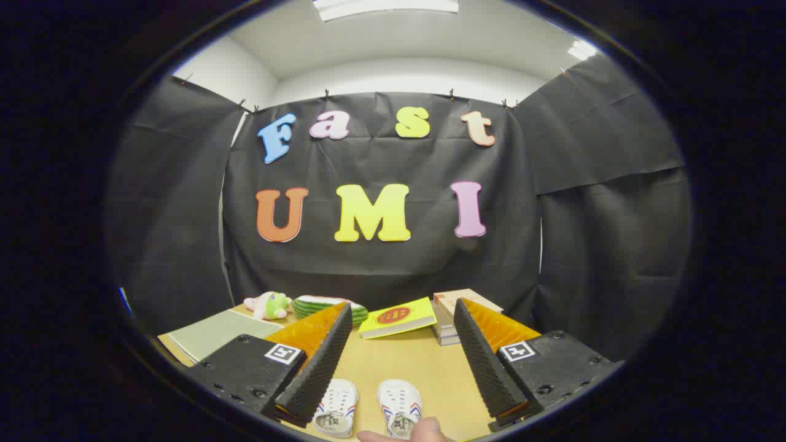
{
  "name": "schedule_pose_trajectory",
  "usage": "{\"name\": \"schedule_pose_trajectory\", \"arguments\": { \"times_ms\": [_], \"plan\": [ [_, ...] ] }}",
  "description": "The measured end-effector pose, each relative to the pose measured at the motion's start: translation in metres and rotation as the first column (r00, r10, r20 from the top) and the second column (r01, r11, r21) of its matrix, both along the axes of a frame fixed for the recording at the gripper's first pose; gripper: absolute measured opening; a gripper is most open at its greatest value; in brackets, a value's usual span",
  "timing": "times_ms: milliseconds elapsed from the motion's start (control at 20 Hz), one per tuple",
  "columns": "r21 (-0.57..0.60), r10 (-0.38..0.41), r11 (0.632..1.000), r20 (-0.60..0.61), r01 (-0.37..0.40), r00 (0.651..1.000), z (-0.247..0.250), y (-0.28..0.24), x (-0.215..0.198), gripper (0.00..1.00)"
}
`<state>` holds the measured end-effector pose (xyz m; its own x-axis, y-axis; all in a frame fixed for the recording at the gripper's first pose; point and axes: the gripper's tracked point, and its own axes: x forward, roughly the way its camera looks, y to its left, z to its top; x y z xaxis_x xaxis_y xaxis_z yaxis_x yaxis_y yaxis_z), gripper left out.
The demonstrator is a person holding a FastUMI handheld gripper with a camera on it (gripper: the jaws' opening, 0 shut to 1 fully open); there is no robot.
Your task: Open the storage box then place both shoes into the box .Put the left shoe in first, then the right shoe, with the right side of both shoes facing outward in a uniform manner.
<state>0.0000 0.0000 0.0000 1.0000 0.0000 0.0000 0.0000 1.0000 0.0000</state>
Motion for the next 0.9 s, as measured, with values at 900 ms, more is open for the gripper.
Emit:
{"name": "schedule_pose_trajectory", "arguments": {
  "times_ms": [900],
  "plan": [
    [0.054, 0.137, 0.990, -0.056, -0.134, 0.989, -0.007, 0.055, 0.012, 1.00]
  ]
}}
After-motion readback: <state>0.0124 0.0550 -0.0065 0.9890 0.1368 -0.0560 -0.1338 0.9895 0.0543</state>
